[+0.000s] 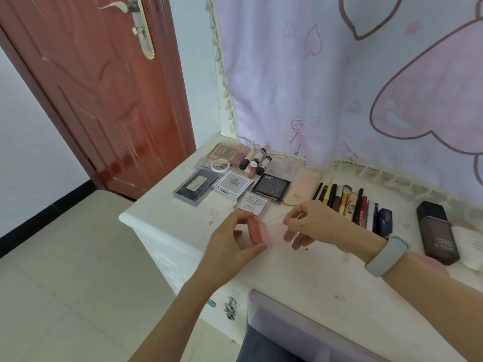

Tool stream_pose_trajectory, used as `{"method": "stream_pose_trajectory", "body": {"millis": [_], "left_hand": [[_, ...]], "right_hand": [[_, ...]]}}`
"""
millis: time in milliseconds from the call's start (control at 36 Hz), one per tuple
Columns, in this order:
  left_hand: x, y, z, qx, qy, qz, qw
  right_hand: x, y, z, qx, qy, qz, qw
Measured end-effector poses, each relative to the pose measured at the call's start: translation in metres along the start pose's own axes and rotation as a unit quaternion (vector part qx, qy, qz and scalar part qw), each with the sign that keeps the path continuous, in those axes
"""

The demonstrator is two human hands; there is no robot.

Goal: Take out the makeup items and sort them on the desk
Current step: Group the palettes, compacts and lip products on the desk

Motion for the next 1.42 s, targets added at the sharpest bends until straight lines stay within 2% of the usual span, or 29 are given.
{"method": "stream_pose_trajectory", "body": {"millis": [83, 167, 306, 417, 667, 861, 944, 1000, 1139, 1222, 1417], "left_hand": [[0.004, 0.003, 0.011, 0.138, -0.026, -0.028, 0.990], [0.004, 0.006, 0.018, 0.232, -0.022, 0.001, 0.972], [0.000, 0.013, 0.017, 0.296, -0.021, 0.013, 0.955], [-0.005, 0.019, 0.010, 0.333, -0.023, 0.009, 0.943], [-0.016, 0.021, 0.005, 0.349, -0.055, -0.002, 0.936], [-0.020, 0.024, -0.001, 0.383, -0.047, 0.016, 0.922], [-0.019, 0.025, 0.000, 0.394, -0.023, 0.023, 0.919], [-0.018, 0.021, 0.006, 0.366, -0.018, 0.020, 0.930], [0.002, 0.005, 0.046, 0.208, -0.096, 0.014, 0.973], [0.034, 0.001, 0.078, 0.184, -0.159, 0.006, 0.970], [0.136, 0.028, 0.136, 0.221, -0.185, 0.118, 0.950]], "right_hand": [[0.000, -0.005, 0.002, 0.012, -0.010, -0.002, 1.000], [0.001, -0.008, 0.001, -0.007, -0.009, 0.012, 1.000], [0.007, -0.003, 0.001, -0.053, -0.011, 0.045, 0.998], [0.013, 0.006, 0.002, -0.130, -0.031, 0.101, 0.986], [0.018, 0.028, -0.006, -0.244, -0.022, 0.197, 0.949], [0.025, 0.034, -0.009, -0.300, -0.004, 0.216, 0.929], [0.027, 0.032, -0.007, -0.315, -0.017, 0.225, 0.922], [0.029, 0.033, -0.003, -0.335, -0.046, 0.236, 0.911], [0.047, 0.044, 0.014, -0.290, -0.100, 0.245, 0.920], [0.072, 0.056, 0.020, -0.299, -0.107, 0.255, 0.913], [0.164, 0.073, 0.022, -0.308, -0.055, 0.235, 0.920]]}}
Point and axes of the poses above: each hand's wrist, its own x-axis towards the middle knuckle, its own z-axis out of the back of the hand, y = z × x, the point moved 4 cm from there along x, towards the middle knuckle, and after that the axes turned 12 degrees about z, right-handed, at the moved point
